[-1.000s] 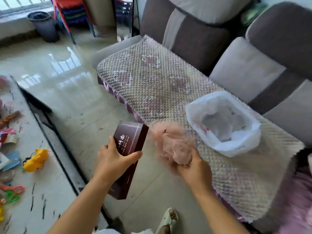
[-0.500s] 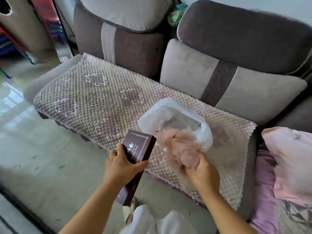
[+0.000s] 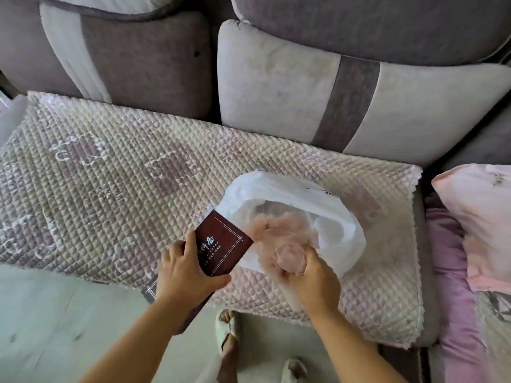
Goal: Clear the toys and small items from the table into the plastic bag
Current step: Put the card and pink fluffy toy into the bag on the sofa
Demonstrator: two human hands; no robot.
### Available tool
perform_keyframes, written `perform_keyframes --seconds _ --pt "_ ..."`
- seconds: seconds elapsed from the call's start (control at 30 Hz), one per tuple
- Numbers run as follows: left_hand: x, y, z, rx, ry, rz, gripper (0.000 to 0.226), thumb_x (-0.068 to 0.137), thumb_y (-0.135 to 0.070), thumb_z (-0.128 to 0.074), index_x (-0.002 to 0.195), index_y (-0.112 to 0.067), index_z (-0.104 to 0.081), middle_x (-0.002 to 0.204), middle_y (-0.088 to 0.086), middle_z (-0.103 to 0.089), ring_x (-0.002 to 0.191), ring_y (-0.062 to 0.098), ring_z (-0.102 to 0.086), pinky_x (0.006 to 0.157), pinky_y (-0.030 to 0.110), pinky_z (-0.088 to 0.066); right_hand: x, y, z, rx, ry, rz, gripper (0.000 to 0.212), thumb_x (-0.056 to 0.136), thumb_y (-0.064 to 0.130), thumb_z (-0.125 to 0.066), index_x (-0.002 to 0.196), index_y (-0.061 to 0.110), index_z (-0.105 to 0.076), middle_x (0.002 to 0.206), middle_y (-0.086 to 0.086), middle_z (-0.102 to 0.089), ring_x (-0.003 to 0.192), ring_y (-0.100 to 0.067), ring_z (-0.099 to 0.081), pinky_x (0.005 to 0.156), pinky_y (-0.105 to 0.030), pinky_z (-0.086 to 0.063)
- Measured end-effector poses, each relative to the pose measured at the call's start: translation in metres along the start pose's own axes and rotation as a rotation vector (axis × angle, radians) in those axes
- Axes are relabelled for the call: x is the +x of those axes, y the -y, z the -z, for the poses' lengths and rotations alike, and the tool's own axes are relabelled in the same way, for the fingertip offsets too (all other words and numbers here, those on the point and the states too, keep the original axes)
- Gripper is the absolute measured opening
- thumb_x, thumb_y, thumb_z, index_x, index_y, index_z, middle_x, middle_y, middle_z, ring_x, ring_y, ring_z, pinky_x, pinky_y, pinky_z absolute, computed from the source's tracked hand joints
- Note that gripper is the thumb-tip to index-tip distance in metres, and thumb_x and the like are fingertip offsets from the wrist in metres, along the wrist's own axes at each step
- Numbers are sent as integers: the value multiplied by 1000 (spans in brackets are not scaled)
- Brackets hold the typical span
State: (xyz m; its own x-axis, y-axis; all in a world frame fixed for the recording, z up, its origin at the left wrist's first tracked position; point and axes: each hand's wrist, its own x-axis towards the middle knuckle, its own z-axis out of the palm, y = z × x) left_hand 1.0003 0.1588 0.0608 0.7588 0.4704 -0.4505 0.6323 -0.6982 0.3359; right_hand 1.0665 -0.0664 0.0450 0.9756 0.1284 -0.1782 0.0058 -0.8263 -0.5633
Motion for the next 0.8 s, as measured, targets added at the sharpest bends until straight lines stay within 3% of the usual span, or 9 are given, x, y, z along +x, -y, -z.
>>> perform_keyframes --seconds 0.03,0.13,0.3,0.4,0.47,0.53,0.63,0.7,0.8 --pt "13 1 -2 18 11 -11 122 51 -70 -67 146 -26 -3 135 4 -32 125 27 -31 106 40 -31 11 0 -10 -13 -6 -10 97 49 92 -36 111 20 -57 89 3 -69 83 -20 -65 64 -28 -48" --pt "43 -1 -12 41 31 -60 123 50 -70 -66 146 -27 -3 134 4 -32 124 26 -31 107 40 -29 41 -6 -41 -89 -10 -74 87 57 79 -60 124 24 -50 97 5 -67 89 -19 -64 67 -26 -45" --pt "73 -8 -32 34 37 -111 120 47 -72 -63 143 -32 -2 133 -1 -30 123 23 -30 104 38 -31 92 -32 -80 -177 39 -126 82 66 56 -73 136 29 -40 102 0 -64 94 -23 -62 66 -32 -49" --pt "82 -10 -42 0 5 -98 121 44 -73 -61 143 -35 -2 132 -4 -31 122 21 -30 102 39 -34 116 -51 -95 -268 106 -139 86 76 37 -71 145 20 -23 127 -15 -47 113 -31 -48 89 -38 -44" --pt "87 -13 -46 3 -4 -101 123 45 -73 -62 145 -34 -2 132 -4 -30 121 21 -29 103 40 -33 121 -56 -95 -303 187 -155 86 84 35 -63 148 17 -8 146 -19 -27 133 -33 -29 109 -40 -29" --pt "91 -20 -49 1 -6 -105 124 46 -71 -66 146 -33 -2 133 -2 -30 122 22 -28 105 40 -30 114 -54 -85 -175 217 -125 73 88 33 -57 147 16 -18 152 -12 -21 141 -27 -17 114 -42 -23" --pt "95 -36 -50 -7 -12 -124 123 46 -70 -66 145 -33 -4 134 -1 -30 123 22 -28 105 41 -30 90 -48 -56 34 33 -4 37 85 20 -63 120 10 -56 133 -12 -50 127 -25 -43 98 -43 -45" --pt "98 -47 -50 1 -11 -137 123 46 -71 -65 145 -33 -3 134 -1 -29 123 23 -28 105 41 -31 77 -49 -33 62 -227 108 23 83 19 -62 102 8 -62 108 -9 -62 103 -24 -57 86 -37 -50" --pt "103 -64 -50 4 -15 -145 124 45 -73 -63 146 -33 -3 135 -2 -28 124 24 -28 106 42 -30 72 -58 -6 -12 -474 6 48 78 39 -54 118 12 -53 117 -17 -56 110 -32 -48 93 -42 -34"
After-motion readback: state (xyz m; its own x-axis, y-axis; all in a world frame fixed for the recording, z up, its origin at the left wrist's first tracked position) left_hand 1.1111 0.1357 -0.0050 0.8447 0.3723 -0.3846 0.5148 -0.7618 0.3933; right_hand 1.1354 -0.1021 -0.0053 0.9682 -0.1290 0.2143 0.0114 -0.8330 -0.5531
